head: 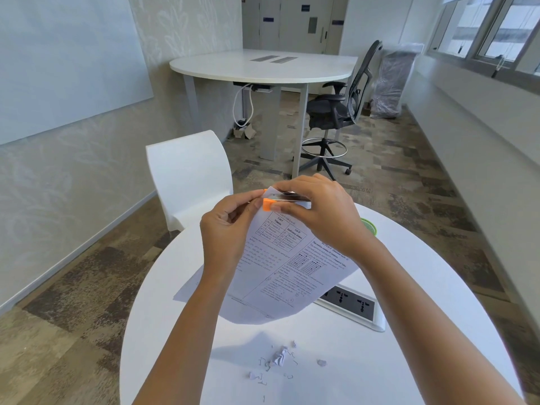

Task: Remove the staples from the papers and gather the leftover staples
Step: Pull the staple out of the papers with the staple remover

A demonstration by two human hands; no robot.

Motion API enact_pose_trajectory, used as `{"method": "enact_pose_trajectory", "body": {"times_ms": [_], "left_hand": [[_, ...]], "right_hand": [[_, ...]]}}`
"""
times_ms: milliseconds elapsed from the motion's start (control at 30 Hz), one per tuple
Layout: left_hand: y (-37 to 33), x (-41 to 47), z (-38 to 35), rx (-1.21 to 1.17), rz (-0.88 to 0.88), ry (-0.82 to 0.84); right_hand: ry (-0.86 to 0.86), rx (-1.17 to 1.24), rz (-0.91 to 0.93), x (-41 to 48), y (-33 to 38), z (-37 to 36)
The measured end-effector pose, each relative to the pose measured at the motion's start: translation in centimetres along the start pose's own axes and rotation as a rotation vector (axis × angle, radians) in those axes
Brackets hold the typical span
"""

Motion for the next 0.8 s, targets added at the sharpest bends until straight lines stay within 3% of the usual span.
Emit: {"method": "enact_pose_trajectory", "body": {"times_ms": [233,800], "left_hand": [[0.3,0.3,0.3,-0.068,0.043,-0.057],[-0.9,-0.2,0.4,0.045,-0.078,-0.066]], "right_hand": [[-0.004,-0.031,0.023,0.1,0.0,-0.1],[-0.009,-0.171,0.088,-0.1,0.2,-0.4]]}}
Point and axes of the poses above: each hand's wrist, its own x-axis towards the middle knuckle, its own z-axis out of the back of the hand, y = z × x, the point moved 8 cm from there along x, towards the middle knuckle, and after that the axes turned 2 degrees about -z, right-handed, at the moved point
